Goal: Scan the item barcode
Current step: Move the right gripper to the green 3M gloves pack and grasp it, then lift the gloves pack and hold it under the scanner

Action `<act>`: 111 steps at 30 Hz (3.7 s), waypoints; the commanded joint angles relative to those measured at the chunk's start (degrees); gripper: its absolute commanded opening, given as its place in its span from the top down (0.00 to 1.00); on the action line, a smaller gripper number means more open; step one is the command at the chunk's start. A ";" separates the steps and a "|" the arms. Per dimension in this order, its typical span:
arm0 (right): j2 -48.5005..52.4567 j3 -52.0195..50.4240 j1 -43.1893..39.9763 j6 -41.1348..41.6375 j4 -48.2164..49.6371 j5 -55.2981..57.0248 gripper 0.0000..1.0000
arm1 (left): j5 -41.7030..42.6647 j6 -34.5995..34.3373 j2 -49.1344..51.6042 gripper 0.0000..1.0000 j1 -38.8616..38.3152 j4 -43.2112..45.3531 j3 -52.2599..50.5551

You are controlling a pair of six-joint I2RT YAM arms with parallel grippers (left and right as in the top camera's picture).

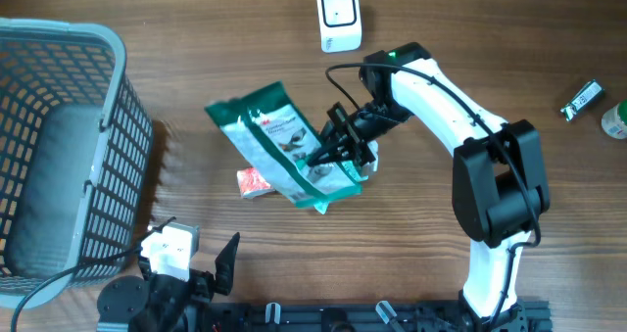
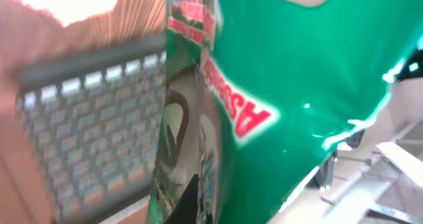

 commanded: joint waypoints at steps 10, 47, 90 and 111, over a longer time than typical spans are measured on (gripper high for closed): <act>-1.22 0.90 0.55 13.62 -6.43 25.68 0.95 | 0.70 -0.52 -0.28 0.00 0.02 0.13 0.00; -30.25 1.33 0.42 -54.60 -0.28 24.94 0.96 | 0.70 -0.50 -0.28 0.00 0.02 0.13 0.00; 12.35 1.33 -14.05 -30.99 94.64 17.09 0.95 | 0.70 -0.50 -0.28 0.00 0.02 0.13 0.00; 12.35 1.31 -13.79 -31.36 85.22 17.77 0.95 | 0.72 -0.52 -0.28 0.00 0.02 0.13 0.00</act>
